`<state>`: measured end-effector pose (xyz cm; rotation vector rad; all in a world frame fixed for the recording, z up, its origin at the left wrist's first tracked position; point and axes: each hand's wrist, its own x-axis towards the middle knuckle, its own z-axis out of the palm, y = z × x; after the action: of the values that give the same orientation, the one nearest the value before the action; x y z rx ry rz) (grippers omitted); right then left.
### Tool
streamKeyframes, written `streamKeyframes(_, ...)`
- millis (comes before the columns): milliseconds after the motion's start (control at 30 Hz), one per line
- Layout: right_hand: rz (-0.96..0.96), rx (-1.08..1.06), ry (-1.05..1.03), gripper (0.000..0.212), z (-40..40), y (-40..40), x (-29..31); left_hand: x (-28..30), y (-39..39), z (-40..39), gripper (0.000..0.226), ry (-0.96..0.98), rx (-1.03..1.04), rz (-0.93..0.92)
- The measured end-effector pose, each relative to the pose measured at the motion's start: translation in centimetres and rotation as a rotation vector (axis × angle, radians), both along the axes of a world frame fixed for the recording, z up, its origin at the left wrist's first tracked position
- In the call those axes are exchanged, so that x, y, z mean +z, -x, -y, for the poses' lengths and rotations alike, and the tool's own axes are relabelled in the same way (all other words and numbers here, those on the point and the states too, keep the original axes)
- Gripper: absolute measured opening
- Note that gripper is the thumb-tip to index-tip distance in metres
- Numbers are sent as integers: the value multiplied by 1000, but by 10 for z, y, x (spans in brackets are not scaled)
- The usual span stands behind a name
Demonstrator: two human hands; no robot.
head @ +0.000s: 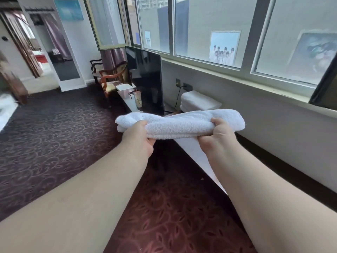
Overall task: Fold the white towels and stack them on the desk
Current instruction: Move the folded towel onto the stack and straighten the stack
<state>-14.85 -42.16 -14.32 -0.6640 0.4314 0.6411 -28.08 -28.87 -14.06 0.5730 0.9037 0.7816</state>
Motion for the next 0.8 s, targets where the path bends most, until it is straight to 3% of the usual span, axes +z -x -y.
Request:
streamKeyframes(100, -1, 35, -8, 25, -45, -1, 9, 6, 2, -41, 19, -12, 13, -10)
streamKeyframes(367, -59, 36, 16, 35, -136, -29, 4, 5, -27, -130, 29, 30, 79, -39)
streamKeyframes(533, -110, 22, -13, 21, -171, -91, -11, -2, -94, -167, 35, 17, 54, -57)
streamKeyframes(800, -95, -68, 5, 39, -240, -220, -17, -9, -229, -235, 50, -26, 0, -33)
